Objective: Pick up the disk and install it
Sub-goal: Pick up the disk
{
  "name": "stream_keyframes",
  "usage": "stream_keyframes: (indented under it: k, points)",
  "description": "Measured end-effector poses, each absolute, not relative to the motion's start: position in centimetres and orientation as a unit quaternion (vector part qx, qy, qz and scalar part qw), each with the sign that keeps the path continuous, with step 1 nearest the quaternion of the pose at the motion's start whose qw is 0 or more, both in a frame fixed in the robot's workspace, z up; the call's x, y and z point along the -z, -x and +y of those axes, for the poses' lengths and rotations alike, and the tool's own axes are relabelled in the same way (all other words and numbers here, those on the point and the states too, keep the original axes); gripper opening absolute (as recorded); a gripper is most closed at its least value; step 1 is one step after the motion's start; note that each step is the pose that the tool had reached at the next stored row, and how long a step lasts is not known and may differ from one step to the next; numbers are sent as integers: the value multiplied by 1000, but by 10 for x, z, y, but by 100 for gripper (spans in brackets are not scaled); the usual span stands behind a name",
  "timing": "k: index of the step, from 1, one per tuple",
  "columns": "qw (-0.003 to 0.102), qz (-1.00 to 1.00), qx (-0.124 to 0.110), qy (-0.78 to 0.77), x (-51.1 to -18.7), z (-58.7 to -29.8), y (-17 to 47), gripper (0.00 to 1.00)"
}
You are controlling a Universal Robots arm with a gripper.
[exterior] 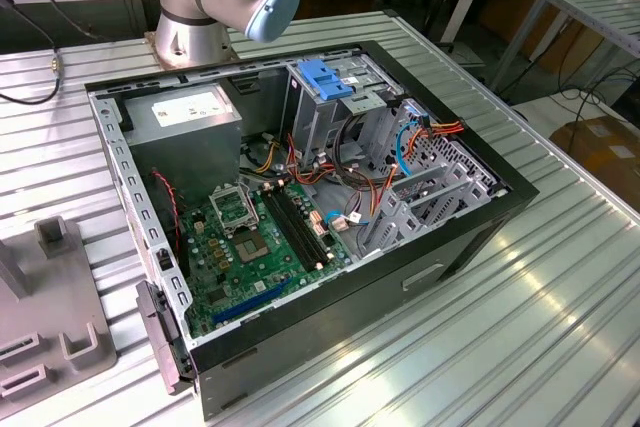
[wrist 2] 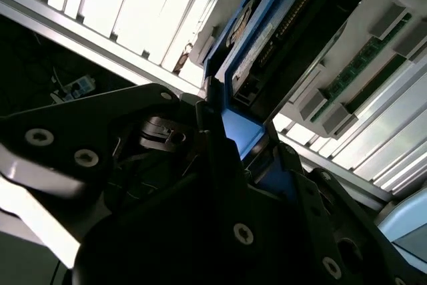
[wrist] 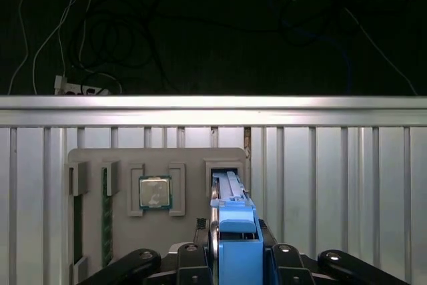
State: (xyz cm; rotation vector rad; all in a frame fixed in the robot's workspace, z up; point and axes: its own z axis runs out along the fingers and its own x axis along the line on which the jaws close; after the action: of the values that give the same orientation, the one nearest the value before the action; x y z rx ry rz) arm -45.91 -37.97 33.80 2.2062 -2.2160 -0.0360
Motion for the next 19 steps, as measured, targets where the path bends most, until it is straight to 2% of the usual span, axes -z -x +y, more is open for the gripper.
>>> stream_keyframes:
  k: [19]
  points:
    - [8,-709,12,-705,-357,-380,459,37]
